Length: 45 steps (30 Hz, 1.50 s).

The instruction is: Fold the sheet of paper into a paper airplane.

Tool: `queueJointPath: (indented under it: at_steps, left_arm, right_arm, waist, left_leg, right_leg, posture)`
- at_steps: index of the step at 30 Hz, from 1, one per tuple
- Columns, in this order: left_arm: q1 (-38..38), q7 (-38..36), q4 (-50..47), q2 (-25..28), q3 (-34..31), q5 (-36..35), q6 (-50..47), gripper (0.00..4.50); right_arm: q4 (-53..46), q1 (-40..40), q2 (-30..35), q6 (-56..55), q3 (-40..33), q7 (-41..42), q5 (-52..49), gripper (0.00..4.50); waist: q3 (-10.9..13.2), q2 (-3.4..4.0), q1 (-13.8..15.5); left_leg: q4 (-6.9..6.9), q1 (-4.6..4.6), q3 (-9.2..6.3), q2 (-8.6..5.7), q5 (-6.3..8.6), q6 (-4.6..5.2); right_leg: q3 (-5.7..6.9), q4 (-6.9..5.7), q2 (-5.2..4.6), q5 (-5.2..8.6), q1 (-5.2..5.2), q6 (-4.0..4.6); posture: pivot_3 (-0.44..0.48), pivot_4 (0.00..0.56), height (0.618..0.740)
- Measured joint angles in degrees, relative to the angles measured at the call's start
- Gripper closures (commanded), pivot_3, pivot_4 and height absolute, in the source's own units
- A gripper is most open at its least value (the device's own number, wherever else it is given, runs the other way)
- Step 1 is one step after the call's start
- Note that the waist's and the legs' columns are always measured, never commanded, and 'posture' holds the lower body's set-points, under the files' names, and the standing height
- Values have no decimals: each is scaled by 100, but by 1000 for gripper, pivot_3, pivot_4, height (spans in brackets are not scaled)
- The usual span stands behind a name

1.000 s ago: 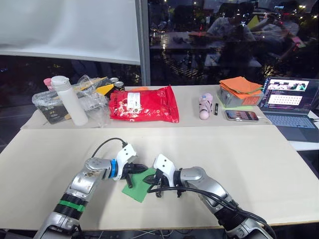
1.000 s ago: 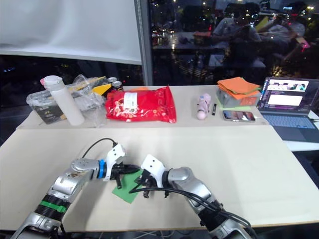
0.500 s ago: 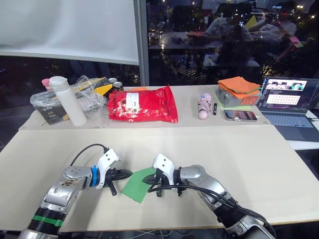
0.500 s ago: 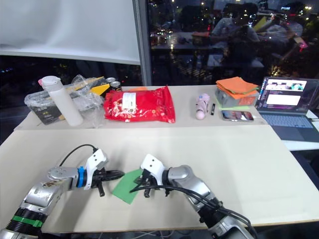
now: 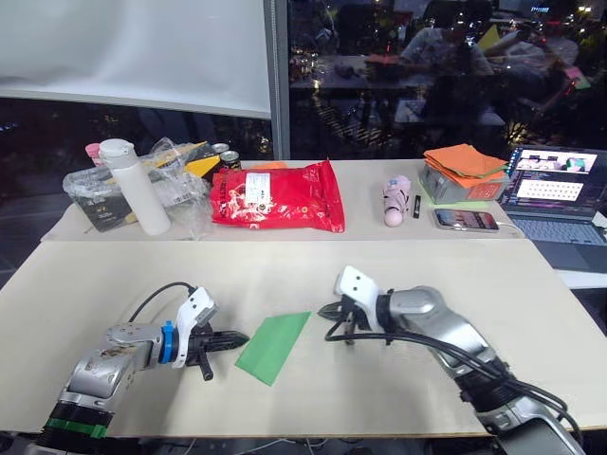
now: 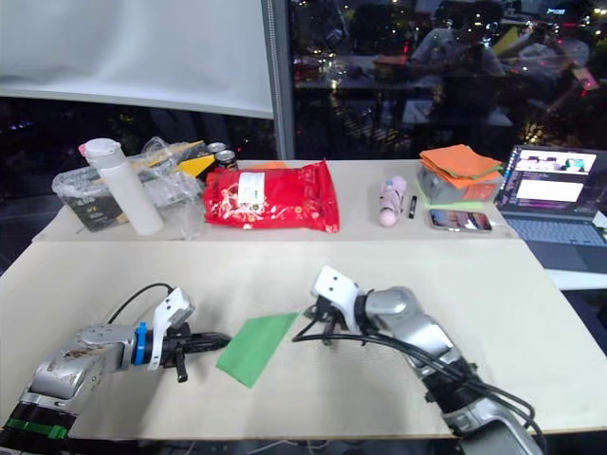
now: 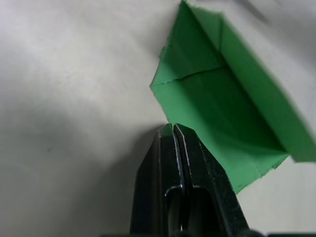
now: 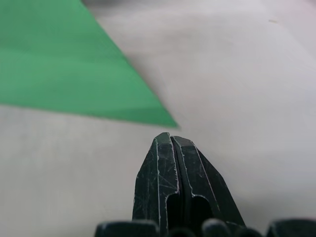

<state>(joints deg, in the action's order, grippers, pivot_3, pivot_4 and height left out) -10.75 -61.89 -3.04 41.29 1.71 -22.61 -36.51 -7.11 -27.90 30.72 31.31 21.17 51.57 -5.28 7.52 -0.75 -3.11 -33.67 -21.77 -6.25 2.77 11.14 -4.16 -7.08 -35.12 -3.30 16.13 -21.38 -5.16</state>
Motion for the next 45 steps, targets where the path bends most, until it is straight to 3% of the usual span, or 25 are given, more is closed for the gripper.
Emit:
queueJointPath:
  at_steps: [11, 18, 24, 32, 35, 45]
  left_arm:
    - [-236, -173, -531, -339, 506, -456, -387, 4459]
    - [-730, -237, -38, -714, 1434, 53, -37, 4459]
    - [-1138, -247, 364, -1100, 1825, 442, 435, 4459]
    - [-1099, -215, 337, -1113, 1753, 412, 283, 4459]
    - [-1009, -319, 137, -840, 1680, 289, 123, 4459]
    - [-1131, -644, -396, -275, 496, -900, -763, 4459]
  right_arm:
    - [-1057, 705, 806, 960, -184, 3, -54, 4500]
    - [-1512, 851, 1096, 1514, -306, -155, -62, 4500]
    - [-1831, 896, 1535, 1725, -600, -169, -73, 4500]
    - [-2168, 1092, 1439, 2037, -741, -235, -417, 4500]
    - [-2228, 1095, 1223, 2079, -742, -332, -578, 4500]
    - [-2210, 1068, 652, 2068, -550, -528, -875, 4500]
  waist:
    - [8, -12, 53]
    - [11, -16, 79]
    - [10, -17, 94]
    - [10, -16, 40]
    - [11, -17, 31]
    - [17, -25, 63]
  left_leg:
    - [-9, -8, 0, -1, 0, 0]
    - [-17, -11, 0, -4, 0, 0]
    - [-17, -13, 0, -8, 0, 0]
    - [-17, -7, 0, -6, 0, 1]
    - [-14, -6, 0, -4, 0, 1]
    - [-14, -11, 0, -4, 0, 1]
  right_leg:
    - [-1, 9, -1, 11, 2, 21]
    - [-1, 11, -1, 15, 6, 27]
    - [-2, 15, -4, 8, 10, 15]
    - [-2, 11, -2, -1, 10, -3]
    - [-2, 9, -2, -2, 8, -4]
    - [-1, 11, -2, 3, 5, 5]
  posture:
    - [0, 150, 732]
    - [0, 150, 732]
    - [0, 150, 732]
    - [0, 150, 732]
    - [0, 150, 732]
    - [0, 150, 732]
